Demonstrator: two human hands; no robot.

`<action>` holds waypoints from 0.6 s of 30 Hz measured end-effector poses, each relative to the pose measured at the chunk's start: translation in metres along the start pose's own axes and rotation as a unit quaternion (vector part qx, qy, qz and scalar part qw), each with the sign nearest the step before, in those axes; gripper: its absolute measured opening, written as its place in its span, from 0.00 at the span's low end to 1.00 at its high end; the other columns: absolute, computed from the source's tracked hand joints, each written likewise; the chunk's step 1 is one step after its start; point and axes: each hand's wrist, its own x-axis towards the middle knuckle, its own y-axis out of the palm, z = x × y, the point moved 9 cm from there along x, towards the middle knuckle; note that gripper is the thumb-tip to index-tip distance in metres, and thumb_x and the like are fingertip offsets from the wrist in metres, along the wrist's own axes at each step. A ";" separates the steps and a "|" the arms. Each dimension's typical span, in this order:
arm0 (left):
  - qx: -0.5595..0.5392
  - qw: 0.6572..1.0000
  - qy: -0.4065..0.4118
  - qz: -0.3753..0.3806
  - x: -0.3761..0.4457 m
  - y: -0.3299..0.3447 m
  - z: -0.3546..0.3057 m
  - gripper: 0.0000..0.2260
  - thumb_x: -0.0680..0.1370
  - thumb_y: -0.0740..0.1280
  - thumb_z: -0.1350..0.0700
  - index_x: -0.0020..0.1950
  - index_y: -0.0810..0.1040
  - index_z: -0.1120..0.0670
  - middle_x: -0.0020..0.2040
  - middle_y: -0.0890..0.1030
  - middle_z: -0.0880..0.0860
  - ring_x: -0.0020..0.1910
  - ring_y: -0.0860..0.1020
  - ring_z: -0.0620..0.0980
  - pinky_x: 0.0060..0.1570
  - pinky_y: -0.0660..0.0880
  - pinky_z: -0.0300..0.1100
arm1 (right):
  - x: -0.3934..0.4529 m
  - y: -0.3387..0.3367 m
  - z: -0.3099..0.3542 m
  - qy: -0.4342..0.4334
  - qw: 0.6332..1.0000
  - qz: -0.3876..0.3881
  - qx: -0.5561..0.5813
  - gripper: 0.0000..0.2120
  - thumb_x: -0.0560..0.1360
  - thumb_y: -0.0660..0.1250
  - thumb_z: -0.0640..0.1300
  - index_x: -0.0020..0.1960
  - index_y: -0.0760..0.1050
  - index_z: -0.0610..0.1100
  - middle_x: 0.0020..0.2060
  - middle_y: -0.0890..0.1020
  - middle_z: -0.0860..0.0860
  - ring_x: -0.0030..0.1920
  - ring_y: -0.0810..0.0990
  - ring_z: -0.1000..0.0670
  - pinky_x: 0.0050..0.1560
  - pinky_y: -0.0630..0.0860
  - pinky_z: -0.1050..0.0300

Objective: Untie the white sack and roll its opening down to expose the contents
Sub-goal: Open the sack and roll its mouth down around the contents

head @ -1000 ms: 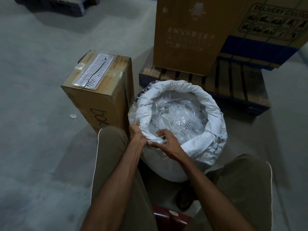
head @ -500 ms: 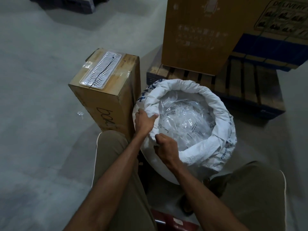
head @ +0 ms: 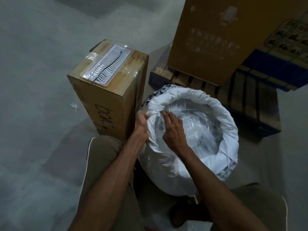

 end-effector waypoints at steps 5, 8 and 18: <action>0.029 0.999 0.008 0.035 0.017 0.000 -0.011 0.19 0.73 0.57 0.60 0.57 0.80 0.67 0.56 0.82 0.67 0.50 0.81 0.62 0.49 0.79 0.48 | 0.071 0.040 0.003 -0.170 0.954 0.158 -0.188 0.53 0.65 0.82 0.51 0.82 0.56 0.52 0.82 0.57 0.43 0.82 0.50 0.37 0.79 0.45 0.36; 0.174 0.984 0.015 0.033 0.023 0.000 -0.021 0.09 0.78 0.60 0.60 0.51 0.77 0.63 0.50 0.80 0.60 0.44 0.78 0.56 0.45 0.76 0.45 | 0.101 0.049 0.016 -0.241 0.943 0.158 -0.168 0.39 0.63 0.82 0.50 0.72 0.73 0.47 0.68 0.78 0.42 0.71 0.73 0.38 0.77 0.62 0.38; 0.693 0.659 0.275 -0.100 0.020 0.034 -0.052 0.42 0.67 0.79 0.39 0.74 0.67 0.56 0.67 0.75 0.58 0.65 0.76 0.57 0.66 0.74 0.51 | 0.146 0.084 0.025 -0.160 0.803 0.498 -0.286 0.04 0.76 0.71 0.43 0.49 0.80 0.42 0.50 0.83 0.47 0.52 0.82 0.47 0.58 0.77 0.52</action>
